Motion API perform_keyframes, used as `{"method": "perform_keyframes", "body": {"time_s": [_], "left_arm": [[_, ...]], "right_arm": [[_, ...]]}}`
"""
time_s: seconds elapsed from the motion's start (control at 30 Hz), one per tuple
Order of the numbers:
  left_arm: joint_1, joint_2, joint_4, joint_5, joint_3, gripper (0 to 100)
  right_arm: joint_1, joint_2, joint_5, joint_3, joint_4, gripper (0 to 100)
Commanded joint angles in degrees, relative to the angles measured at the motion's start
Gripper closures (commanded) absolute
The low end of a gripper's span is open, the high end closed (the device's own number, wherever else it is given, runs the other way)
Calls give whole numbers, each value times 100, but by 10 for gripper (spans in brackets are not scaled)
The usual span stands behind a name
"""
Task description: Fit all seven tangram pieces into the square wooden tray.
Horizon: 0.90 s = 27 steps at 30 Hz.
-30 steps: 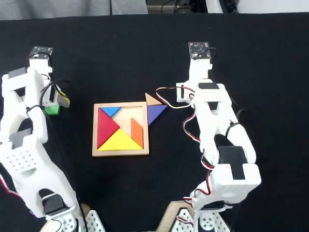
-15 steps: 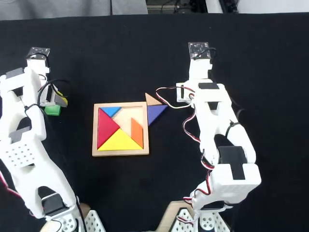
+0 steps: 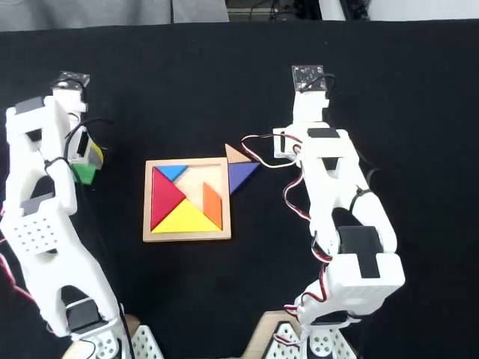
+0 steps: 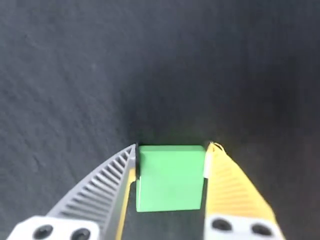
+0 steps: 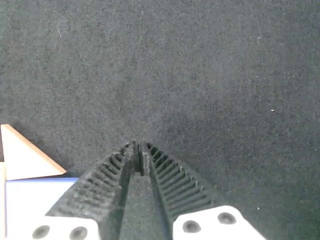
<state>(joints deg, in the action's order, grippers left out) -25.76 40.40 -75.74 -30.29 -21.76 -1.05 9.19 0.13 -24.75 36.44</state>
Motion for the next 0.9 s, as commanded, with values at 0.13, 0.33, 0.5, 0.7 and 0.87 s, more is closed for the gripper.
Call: {"method": "perform_keyframes", "body": {"time_s": [0.13, 0.33, 0.5, 0.7, 0.87], "left_arm": [[769, -615, -2514, -536, -2097, 873], [1947, -1758, -2514, 53, -1648, 870], [3231, -2391, -2453, 1266, -796, 870], [3662, -2251, -1064, 2092, 312, 870], [3635, -2040, 132, 2101, 1341, 870]], "right_arm": [[-79, -57, -62, 312, -53, 985], [-53, -66, -62, 312, -53, 985], [193, -66, -70, 338, -53, 986], [316, -66, -97, 347, -53, 986], [316, -75, -70, 347, -79, 986]]}}
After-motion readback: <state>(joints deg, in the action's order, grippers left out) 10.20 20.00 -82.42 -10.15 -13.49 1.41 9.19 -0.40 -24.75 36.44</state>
